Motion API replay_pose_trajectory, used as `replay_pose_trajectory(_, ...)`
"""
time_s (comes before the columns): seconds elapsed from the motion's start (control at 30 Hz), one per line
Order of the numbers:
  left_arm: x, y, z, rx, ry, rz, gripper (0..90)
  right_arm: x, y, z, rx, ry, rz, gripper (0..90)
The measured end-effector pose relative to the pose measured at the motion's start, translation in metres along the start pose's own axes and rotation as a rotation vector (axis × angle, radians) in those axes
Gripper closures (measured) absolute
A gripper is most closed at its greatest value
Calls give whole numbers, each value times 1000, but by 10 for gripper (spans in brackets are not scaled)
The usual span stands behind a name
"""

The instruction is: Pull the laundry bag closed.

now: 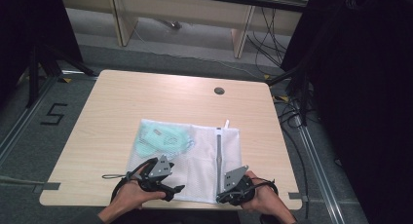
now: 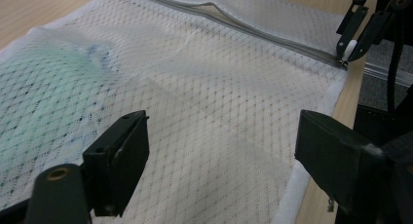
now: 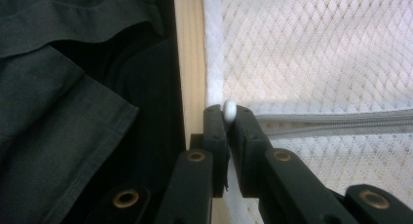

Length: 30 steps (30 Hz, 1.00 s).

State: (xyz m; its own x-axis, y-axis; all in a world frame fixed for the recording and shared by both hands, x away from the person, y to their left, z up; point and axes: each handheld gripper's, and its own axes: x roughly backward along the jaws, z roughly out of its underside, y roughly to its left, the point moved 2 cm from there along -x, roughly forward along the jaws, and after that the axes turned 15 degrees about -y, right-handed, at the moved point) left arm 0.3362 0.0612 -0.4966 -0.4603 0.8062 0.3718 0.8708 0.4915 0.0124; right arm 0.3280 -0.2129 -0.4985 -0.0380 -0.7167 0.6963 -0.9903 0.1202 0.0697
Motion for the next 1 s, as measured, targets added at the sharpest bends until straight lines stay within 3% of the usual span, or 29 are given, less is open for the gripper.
replay_pose_trajectory(0.17,-1,-4,0,38,-17,-4,198,1,-1,0,-5,0,-4,863)
replay_pose_trajectory(0.23,-1,-2,0,-5,0,14,198,1,-1,0,-13,-3,2,863)
replay_pose_trajectory(0.27,-3,-5,0,37,-13,3,198,2,-1,-1,-23,-11,11,863)
replay_pose_trajectory(0.53,-11,-12,-1,7,-2,46,206,2,-2,-2,-29,-19,25,848)
replay_pose_trajectory(0.57,-13,-15,0,23,-21,46,206,3,-2,-1,-32,-18,24,851)
replay_pose_trajectory(0.63,-12,-14,0,6,-1,51,207,3,-2,-1,-29,-13,15,862)
replay_pose_trajectory(0.87,-17,-21,1,15,-5,66,234,3,-1,-2,-40,-8,25,863)
replay_pose_trajectory(1.0,-22,-27,1,-13,-8,115,300,5,-1,-4,-49,-21,32,863)
